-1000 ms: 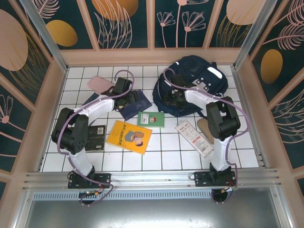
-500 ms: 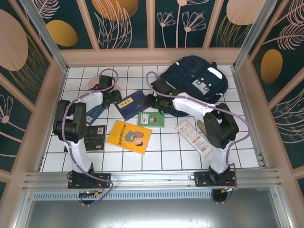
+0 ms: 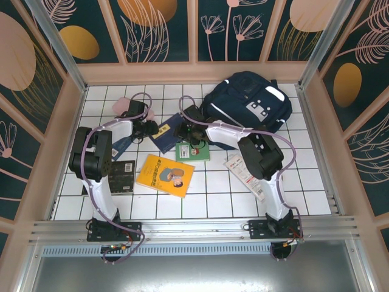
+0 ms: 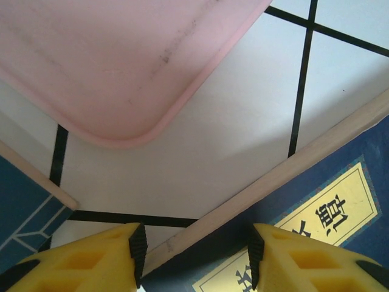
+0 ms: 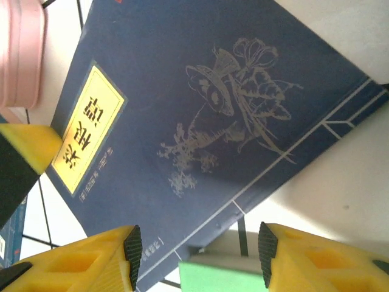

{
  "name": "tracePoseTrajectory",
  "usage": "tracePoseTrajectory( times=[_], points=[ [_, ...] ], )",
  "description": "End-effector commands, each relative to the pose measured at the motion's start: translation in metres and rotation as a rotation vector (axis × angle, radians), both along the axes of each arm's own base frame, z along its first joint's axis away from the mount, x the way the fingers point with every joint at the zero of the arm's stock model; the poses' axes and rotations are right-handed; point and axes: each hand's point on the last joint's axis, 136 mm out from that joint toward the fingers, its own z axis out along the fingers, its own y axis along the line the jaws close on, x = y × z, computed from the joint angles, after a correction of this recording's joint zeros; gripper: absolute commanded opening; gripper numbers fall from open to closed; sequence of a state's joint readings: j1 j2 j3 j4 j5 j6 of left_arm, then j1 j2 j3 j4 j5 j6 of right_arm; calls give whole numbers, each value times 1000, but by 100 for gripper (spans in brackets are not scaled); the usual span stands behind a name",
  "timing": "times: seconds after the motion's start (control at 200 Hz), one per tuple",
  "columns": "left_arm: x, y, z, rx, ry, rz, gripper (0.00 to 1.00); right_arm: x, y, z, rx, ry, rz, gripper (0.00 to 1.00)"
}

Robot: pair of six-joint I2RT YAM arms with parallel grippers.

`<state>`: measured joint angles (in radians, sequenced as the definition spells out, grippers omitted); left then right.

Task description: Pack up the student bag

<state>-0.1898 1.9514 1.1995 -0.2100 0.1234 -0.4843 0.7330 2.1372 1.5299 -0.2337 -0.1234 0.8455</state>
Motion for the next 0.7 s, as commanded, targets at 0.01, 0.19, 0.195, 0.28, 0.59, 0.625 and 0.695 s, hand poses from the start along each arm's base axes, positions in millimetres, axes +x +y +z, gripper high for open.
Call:
tracePoseTrajectory(
  times=[0.01, 0.19, 0.195, 0.28, 0.59, 0.625, 0.695],
  points=[
    [-12, -4, -16, -50, 65, 32, 48, 10, 1, -22, -30, 33, -44, 55],
    [-37, -13, -19, -147, 108, 55, 44, 27, 6, -31, -13, 47, -20, 54],
    [-38, -13, -19, -149, 109, 58, 44, 27, 5, -31, -13, 47, -19, 54],
    [-52, -16, -17, -197, 114, 85, 44, 37, 9, -27, 15, 35, 4, 54],
    [-75, -11, 14, -216, 66, 116, 45, 53, 14, -12, 56, 12, 99, 55],
    [-71, -9, 19, -194, 55, 106, 45, 52, 12, -9, 54, 10, 97, 56],
    [-63, -2, 22, -130, 47, 93, 46, 47, 7, -6, 38, 13, 84, 56]
  ],
)
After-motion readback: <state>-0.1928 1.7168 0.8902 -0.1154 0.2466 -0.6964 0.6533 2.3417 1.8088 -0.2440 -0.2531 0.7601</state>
